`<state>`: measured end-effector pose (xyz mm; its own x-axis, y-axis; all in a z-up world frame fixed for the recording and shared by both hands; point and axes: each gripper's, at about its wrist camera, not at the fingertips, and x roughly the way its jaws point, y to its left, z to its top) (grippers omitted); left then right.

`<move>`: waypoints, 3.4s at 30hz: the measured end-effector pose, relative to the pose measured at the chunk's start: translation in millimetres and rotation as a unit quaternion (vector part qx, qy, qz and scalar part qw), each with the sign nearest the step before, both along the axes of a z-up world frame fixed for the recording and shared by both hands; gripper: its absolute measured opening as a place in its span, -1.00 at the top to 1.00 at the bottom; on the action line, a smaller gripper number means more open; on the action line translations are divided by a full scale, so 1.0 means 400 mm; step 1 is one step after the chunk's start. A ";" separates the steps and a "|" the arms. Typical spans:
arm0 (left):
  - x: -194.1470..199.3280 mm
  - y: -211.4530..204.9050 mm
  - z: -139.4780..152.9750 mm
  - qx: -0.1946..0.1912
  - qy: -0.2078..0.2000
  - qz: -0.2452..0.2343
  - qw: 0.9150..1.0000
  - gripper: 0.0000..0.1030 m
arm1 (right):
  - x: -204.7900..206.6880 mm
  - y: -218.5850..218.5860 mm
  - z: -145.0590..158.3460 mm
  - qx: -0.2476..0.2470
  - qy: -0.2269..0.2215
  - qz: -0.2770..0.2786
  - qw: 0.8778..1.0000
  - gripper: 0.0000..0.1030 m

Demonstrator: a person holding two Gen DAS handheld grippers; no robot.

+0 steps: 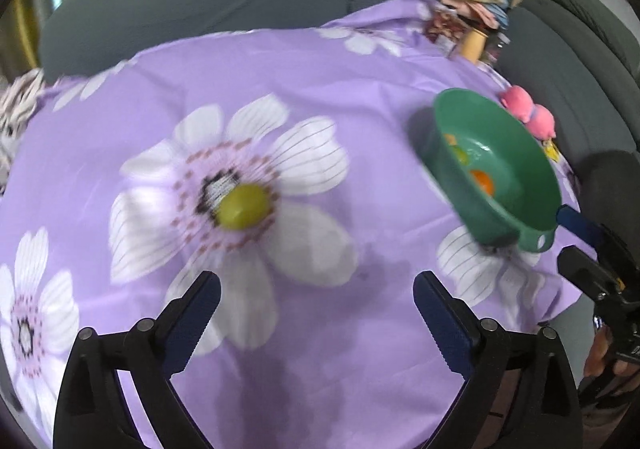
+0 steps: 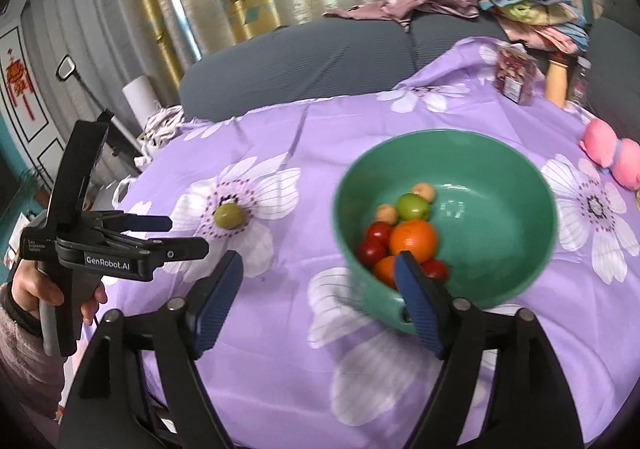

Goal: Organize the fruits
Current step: 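Withdraw both grippers from the bowl toward the green plum, then close the left gripper on the green plum while the right gripper steadies it, then carry the green plum over the bowl and open the grippers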

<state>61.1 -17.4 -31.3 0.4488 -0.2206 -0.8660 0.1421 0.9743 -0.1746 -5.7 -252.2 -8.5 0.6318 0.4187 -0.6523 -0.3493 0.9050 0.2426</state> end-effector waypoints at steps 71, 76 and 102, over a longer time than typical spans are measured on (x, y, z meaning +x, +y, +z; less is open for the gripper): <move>0.217 0.146 -0.139 -0.074 0.034 -0.041 0.996 -0.05 | 0.293 0.493 -0.232 -0.073 0.104 0.185 0.975 0.24; 0.207 0.146 -0.129 -0.072 0.029 -0.044 0.996 0.16 | 0.299 0.482 -0.235 -0.071 0.103 0.177 0.976 0.57; 0.229 0.122 -0.127 -0.067 0.026 -0.061 0.996 0.30 | 0.309 0.481 -0.224 -0.069 0.081 0.173 0.979 0.17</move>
